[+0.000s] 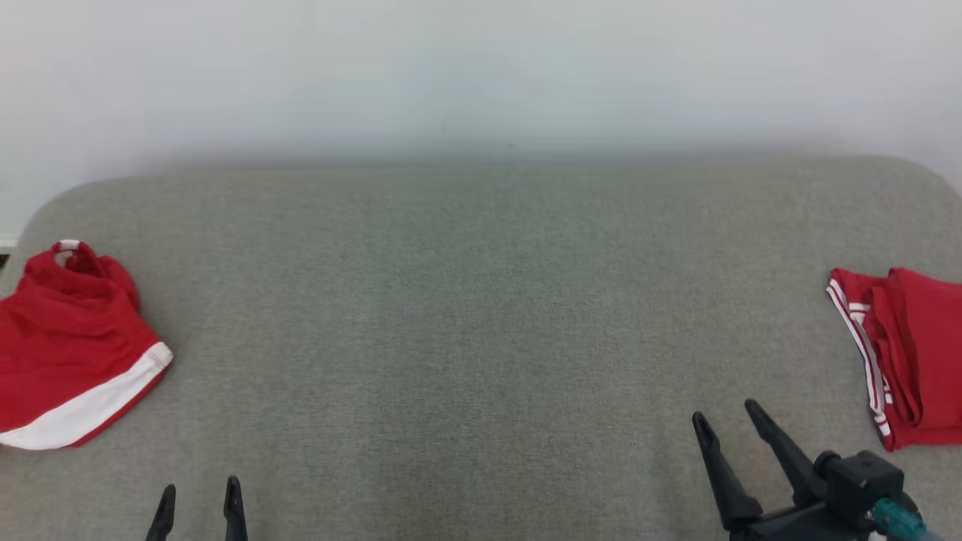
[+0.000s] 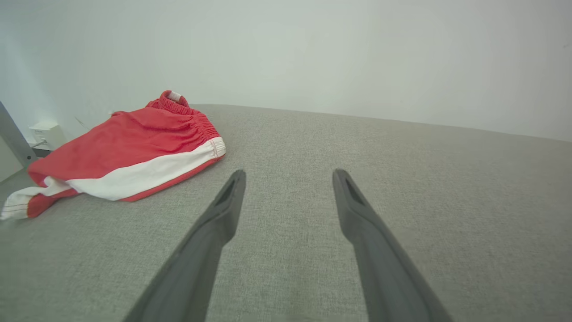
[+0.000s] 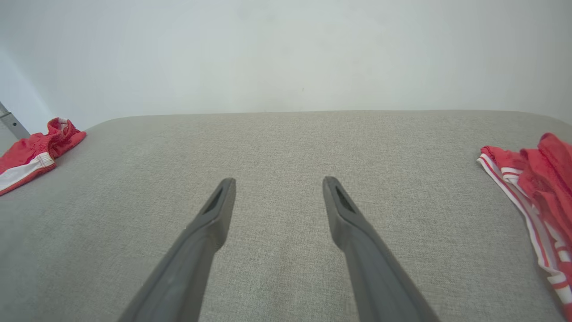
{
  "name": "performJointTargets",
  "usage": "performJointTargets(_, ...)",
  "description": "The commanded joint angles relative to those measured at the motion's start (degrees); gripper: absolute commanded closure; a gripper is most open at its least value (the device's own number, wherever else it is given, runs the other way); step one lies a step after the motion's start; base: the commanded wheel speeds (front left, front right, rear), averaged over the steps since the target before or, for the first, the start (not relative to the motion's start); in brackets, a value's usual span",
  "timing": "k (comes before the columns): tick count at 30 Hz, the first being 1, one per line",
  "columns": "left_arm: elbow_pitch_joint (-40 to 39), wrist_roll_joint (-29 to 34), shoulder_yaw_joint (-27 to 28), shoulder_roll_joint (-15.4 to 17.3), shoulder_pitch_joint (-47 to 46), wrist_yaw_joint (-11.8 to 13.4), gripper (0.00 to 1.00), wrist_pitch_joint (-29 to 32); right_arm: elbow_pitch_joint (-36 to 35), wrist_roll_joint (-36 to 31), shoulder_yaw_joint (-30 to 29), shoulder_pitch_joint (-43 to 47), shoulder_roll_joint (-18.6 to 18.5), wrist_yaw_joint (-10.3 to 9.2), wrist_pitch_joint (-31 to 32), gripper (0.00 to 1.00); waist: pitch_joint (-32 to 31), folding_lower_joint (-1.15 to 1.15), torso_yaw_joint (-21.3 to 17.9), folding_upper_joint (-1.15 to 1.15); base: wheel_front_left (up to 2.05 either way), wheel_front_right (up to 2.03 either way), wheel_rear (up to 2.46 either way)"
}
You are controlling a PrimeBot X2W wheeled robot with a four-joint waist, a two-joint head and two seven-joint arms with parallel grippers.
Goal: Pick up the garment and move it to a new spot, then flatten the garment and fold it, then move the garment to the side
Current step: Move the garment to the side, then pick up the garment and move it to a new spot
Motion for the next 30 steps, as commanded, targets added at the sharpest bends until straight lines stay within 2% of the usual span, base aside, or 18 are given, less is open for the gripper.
performJointTargets(1,0.55,0.18,-0.24,-0.23,1.36,-0.27,0.00,-0.16,0.46,0.06,0.29,1.70,0.79,-0.16,-1.25,0.00,-3.20,0.02,2.69,0.02,0.00,0.00,0.00)
performJointTargets(8,1.26,0.42,-1.48,-0.24,2.37,-0.26,0.00,-0.16,1.14,0.41,0.55,4.28,1.14,-0.16,-3.52,0.00,-5.02,0.02,3.72,0.02,0.00,0.00,0.00)
performJointTargets(19,0.82,0.14,-1.98,-0.26,2.43,-0.34,0.00,-0.16,1.11,-1.76,-0.26,4.90,0.26,-0.15,-2.53,0.00,-5.67,0.02,4.61,0.02,0.00,0.00,0.00)
performJointTargets(30,0.36,0.19,-2.11,-0.26,1.96,-0.37,0.00,-0.16,1.06,-1.26,-0.94,5.31,1.13,-0.15,-1.93,0.00,-5.14,0.02,5.48,0.02,0.00,0.00,0.00)
